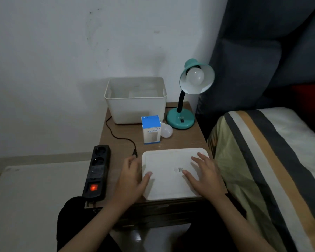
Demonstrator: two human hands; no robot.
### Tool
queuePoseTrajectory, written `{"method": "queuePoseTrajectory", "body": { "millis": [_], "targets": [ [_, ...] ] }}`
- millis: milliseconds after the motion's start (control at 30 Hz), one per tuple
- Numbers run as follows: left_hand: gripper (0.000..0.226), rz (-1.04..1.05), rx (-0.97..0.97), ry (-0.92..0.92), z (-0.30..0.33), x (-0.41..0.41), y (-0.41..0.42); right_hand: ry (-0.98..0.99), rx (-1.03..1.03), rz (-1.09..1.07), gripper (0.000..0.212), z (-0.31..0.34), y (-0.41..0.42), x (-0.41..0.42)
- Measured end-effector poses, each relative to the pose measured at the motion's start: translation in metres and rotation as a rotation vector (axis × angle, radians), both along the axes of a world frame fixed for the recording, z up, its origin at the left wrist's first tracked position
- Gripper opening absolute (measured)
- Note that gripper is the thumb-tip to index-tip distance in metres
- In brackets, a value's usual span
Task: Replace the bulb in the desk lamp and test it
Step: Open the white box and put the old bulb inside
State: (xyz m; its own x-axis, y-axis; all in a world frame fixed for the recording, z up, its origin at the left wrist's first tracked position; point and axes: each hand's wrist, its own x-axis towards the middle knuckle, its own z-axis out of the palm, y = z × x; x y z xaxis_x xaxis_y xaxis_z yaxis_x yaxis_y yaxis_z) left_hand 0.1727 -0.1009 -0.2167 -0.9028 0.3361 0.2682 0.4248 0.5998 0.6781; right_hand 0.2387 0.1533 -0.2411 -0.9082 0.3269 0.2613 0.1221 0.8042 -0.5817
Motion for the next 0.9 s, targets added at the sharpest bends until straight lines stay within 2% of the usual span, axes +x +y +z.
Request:
{"method": "queuePoseTrajectory", "body": {
  "millis": [67,200,467,600,700,900],
  "targets": [
    [0.053,0.058,0.035,0.042,0.020,-0.032,0.003,0.034,-0.076,0.057,0.049,0.006,-0.010,-0.027],
    [0.053,0.192,0.090,0.080,0.055,-0.108,0.005,0.039,-0.146,0.168,0.047,0.015,-0.016,-0.086],
    [0.085,0.328,-0.080,-0.032,0.089,-0.237,-0.007,-0.092,-0.062,0.215,0.063,0.017,-0.010,-0.159],
    [0.095,0.261,-0.125,-0.196,0.083,-0.268,-0.014,-0.142,-0.069,0.232,0.063,0.007,-0.008,-0.172],
    [0.107,0.214,-0.009,-0.294,0.074,-0.272,-0.020,-0.116,-0.170,0.182,0.061,0.002,-0.008,-0.178],
    [0.098,0.168,0.115,-0.244,0.073,-0.261,-0.013,0.066,-0.283,0.055,0.044,0.003,-0.007,-0.177]
  ]
}}
